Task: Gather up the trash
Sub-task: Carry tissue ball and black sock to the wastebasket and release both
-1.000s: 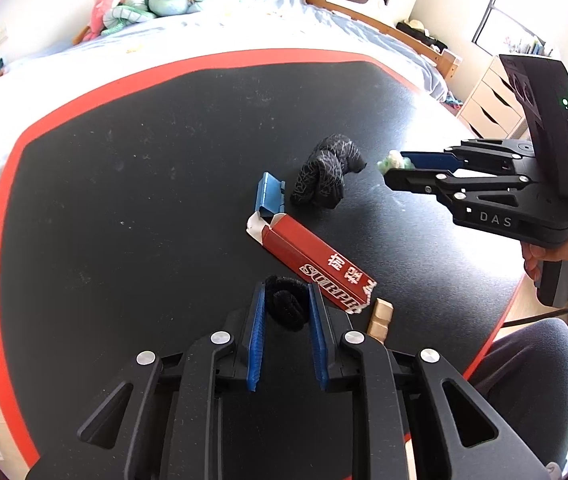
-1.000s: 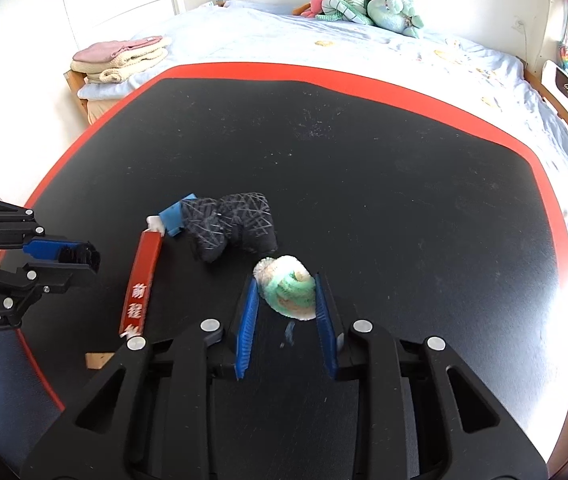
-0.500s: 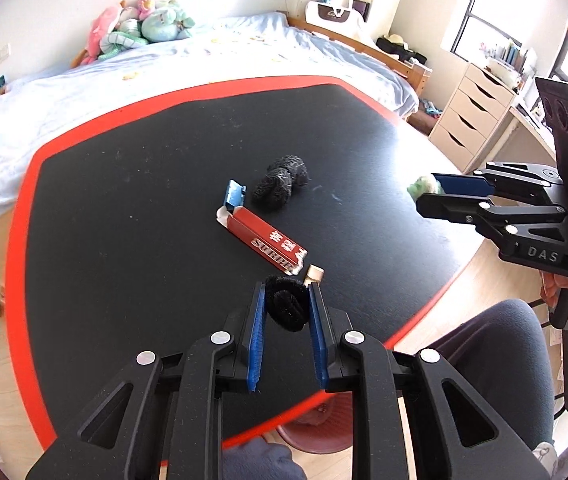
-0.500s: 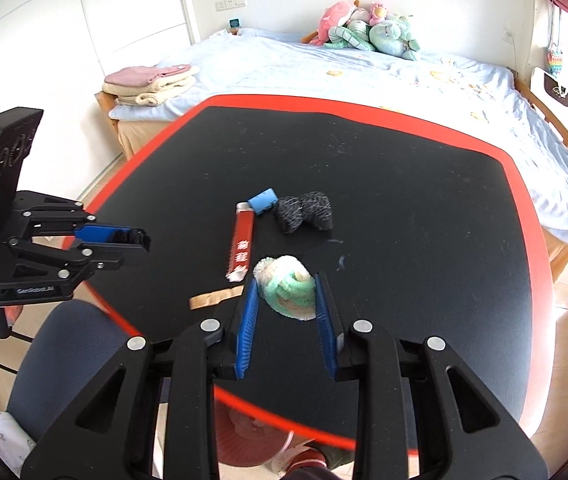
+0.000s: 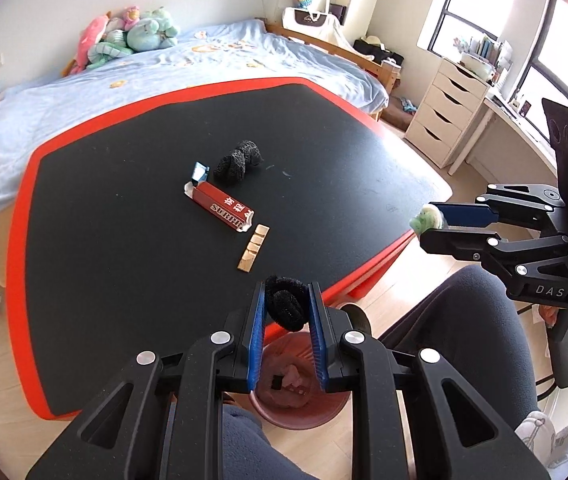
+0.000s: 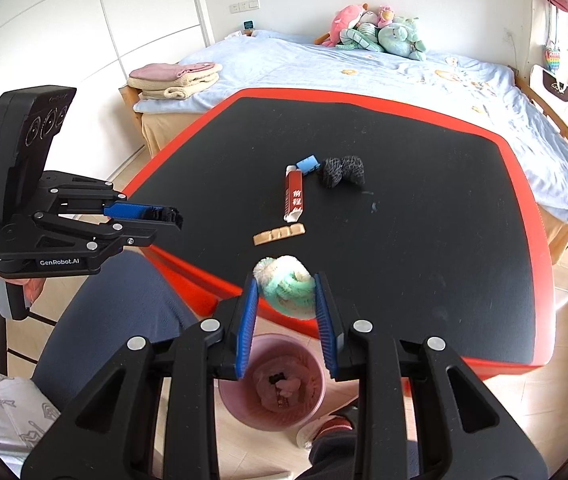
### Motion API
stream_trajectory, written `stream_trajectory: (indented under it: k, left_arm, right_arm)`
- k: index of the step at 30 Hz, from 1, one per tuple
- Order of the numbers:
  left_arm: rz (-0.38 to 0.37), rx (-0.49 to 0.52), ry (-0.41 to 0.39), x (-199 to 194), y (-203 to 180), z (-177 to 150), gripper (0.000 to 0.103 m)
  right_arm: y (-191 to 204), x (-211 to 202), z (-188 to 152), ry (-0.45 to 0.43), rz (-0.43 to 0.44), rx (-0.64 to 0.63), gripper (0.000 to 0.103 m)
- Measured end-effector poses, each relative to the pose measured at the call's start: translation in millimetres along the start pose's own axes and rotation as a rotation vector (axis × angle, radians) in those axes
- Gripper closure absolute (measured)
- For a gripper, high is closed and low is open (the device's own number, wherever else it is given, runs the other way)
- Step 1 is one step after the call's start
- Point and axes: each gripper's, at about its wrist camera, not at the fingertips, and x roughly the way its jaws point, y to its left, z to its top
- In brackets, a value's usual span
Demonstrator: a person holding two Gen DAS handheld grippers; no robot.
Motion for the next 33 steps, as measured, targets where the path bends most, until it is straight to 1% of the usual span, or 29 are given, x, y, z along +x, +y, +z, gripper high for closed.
stream_trajectory:
  k: [8,11,23,25,27,28,29,30,31,32,33]
  left_arm:
    - [-0.021,0.006,0.016,-3.7,-15.8,-25.0,0.083]
    - [-0.026,0.008,0.023,-3.8,-20.1,-31.4,0.083]
    - [-0.035,0.011,0.024,-7.1,-29.4,-38.8,0.083]
    - [-0.041,0.011,0.025,-7.5,-29.4,-39.2,0.083]
    - [-0.048,0.014,0.026,-7.3,-30.6,-39.8,0.080]
    - [-0.051,0.015,0.029,-6.7,-29.8,-39.4,0.077]
    - [-0.054,0.015,0.033,-5.7,-29.3,-39.8,0.068]
    - [-0.053,0.014,0.033,-5.5,-28.9,-39.6,0.050]
    - [-0.050,0.009,0.027,-5.9,-28.1,-39.8,0.040]
    - [-0.046,0.002,0.018,-6.9,-27.6,-40.2,0.023]
    - [-0.040,-0.005,0.005,-8.2,-26.1,-40.3,0.013]
  right_arm:
    - [16.2,-4.9,-33.5,0.033,0.021,0.027,0.075]
    - [20.5,-5.5,-40.4,0.042,0.029,0.028,0.075]
    - [24.7,-6.1,-47.7,0.048,0.048,0.032,0.075]
    - [24.4,-6.2,-48.6,0.047,0.054,0.033,0.073]
    - [22.9,-5.0,-48.0,0.049,0.063,0.033,0.073]
    - [22.8,-4.0,-48.4,0.054,0.066,0.032,0.064]
    - [22.8,-3.3,-49.0,0.056,0.063,0.031,0.045]
    - [22.1,-3.4,-49.2,0.055,0.060,0.034,0.035]
    - [20.7,-3.2,-49.7,0.052,0.055,0.043,0.022]
    - [19.1,-2.6,-50.1,0.053,0.046,0.052,0.015]
    - [18.1,-1.3,-50.8,0.057,0.036,0.057,0.012]
